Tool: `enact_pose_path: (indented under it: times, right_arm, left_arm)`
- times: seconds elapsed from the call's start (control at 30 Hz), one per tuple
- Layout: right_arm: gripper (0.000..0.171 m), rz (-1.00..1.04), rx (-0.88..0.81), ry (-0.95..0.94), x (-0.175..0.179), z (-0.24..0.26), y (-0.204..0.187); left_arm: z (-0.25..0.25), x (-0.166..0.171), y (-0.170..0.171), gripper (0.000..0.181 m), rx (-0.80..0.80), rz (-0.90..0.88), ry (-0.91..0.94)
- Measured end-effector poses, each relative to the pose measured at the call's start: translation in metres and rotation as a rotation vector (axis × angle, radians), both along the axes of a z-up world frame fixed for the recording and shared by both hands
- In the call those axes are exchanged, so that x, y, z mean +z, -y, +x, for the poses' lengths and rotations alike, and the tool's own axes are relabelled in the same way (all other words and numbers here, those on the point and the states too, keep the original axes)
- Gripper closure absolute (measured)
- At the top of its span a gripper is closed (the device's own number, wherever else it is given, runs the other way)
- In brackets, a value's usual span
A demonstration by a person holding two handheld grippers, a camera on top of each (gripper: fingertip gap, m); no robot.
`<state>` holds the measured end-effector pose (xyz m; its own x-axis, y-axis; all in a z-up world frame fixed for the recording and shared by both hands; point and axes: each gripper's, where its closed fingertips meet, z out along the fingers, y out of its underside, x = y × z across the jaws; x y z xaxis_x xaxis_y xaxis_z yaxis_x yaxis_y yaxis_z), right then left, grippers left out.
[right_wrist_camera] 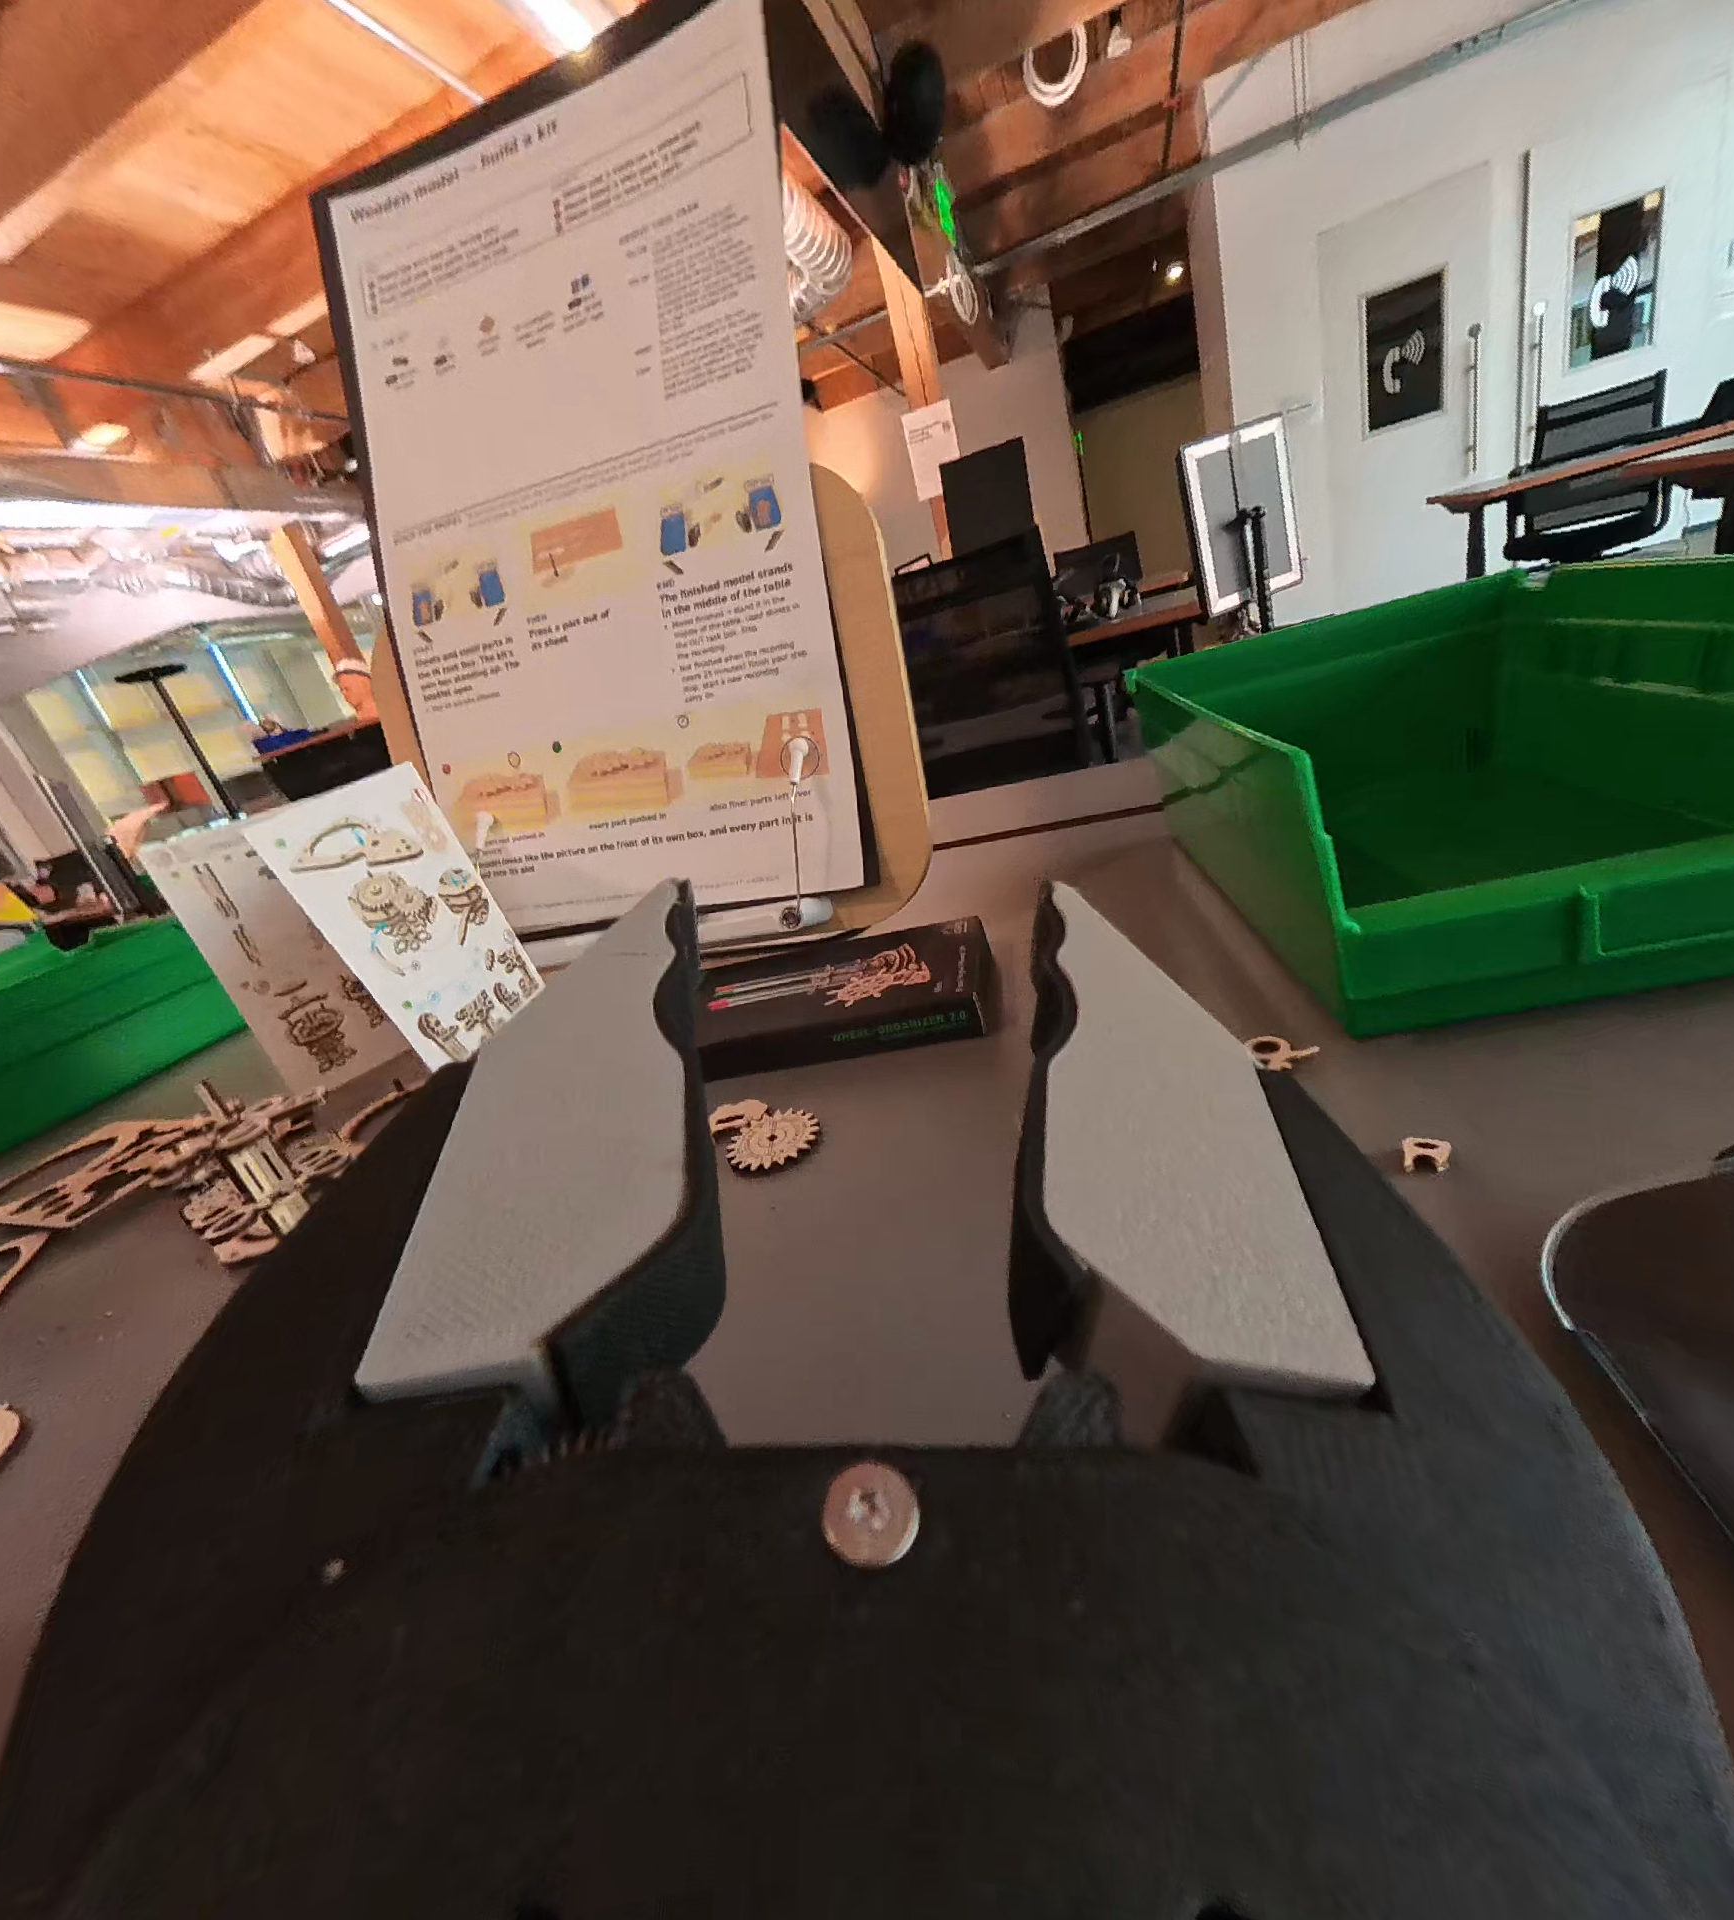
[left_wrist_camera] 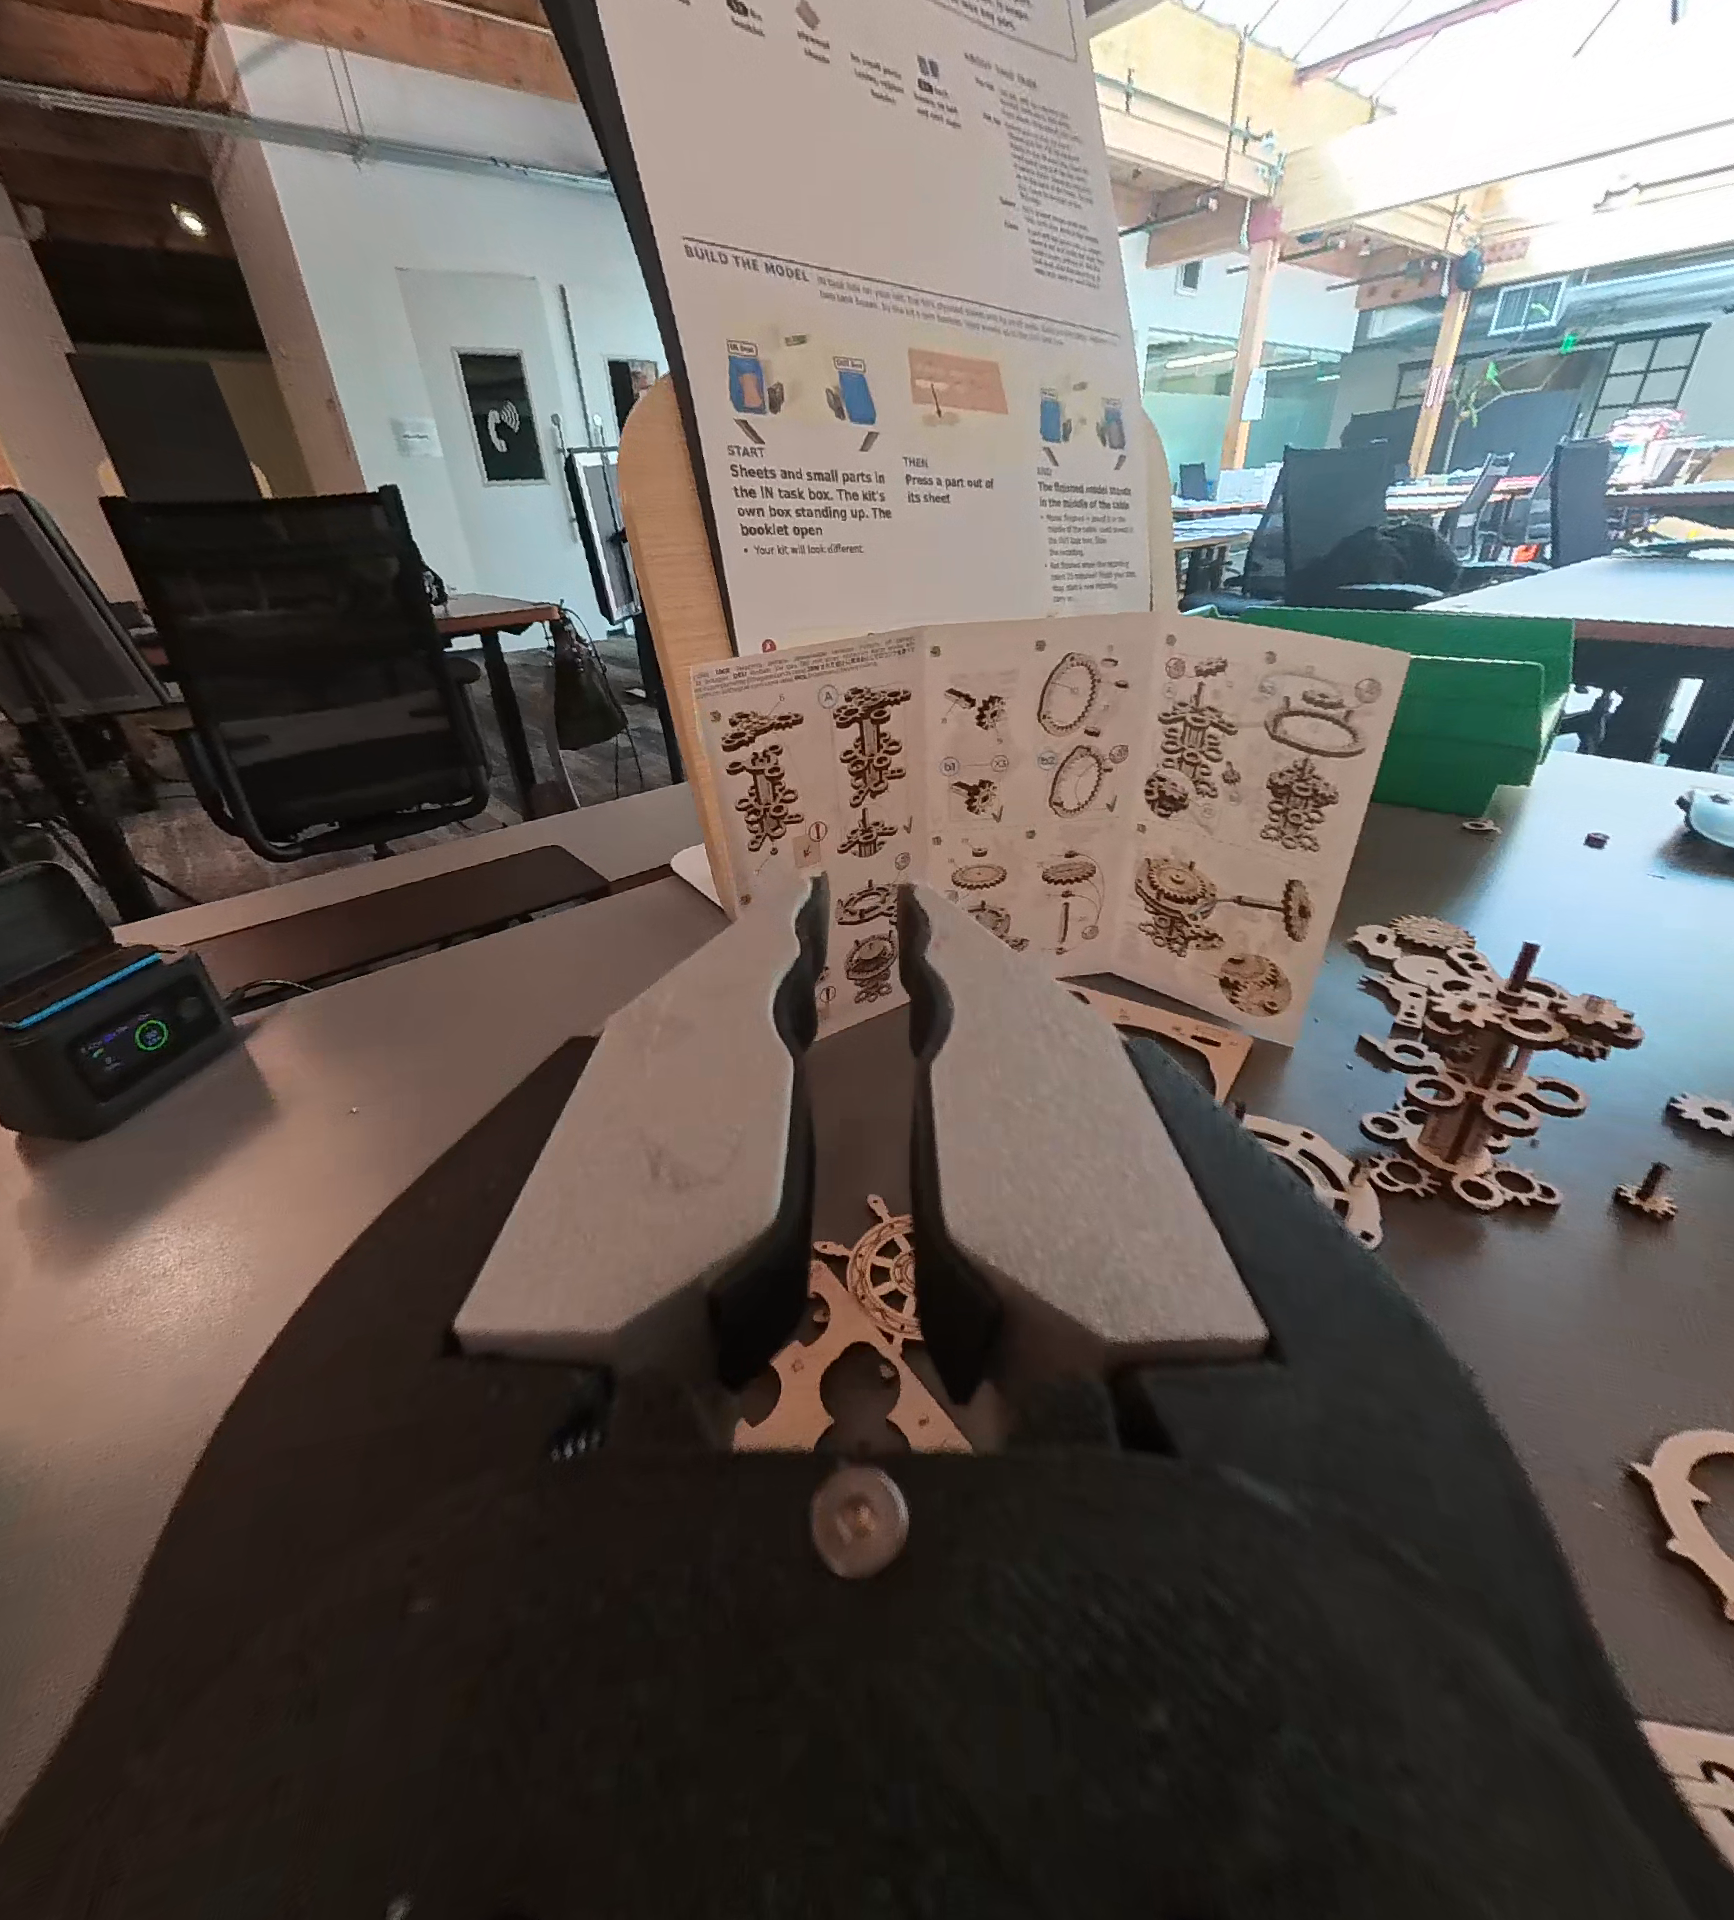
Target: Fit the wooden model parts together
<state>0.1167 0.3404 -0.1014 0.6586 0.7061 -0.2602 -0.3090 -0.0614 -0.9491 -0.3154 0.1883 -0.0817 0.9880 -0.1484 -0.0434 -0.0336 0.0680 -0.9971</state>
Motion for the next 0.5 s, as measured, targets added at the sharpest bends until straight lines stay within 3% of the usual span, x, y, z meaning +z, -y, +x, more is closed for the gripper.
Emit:
enact_pose_path:
  times: [0.2, 0.37, 0.5]
  right_arm:
    - [0.106, 0.023, -0.034, 0.067, -0.002, -0.005, 0.001]
    - [0.118, 0.179, -0.270, -0.011, 0.031, 0.062, 0.005]
    - [0.100, 0.117, -0.323, 0.022, 0.040, 0.099, -0.007]
  left_arm:
    - [0.000, -0.003, -0.001, 0.173, -0.005, -0.012, 0.006]
    - [0.002, -0.004, -0.001, 0.172, -0.003, -0.013, -0.011]
    - [0.003, -0.003, 0.000, 0.173, -0.012, -0.011, -0.004]
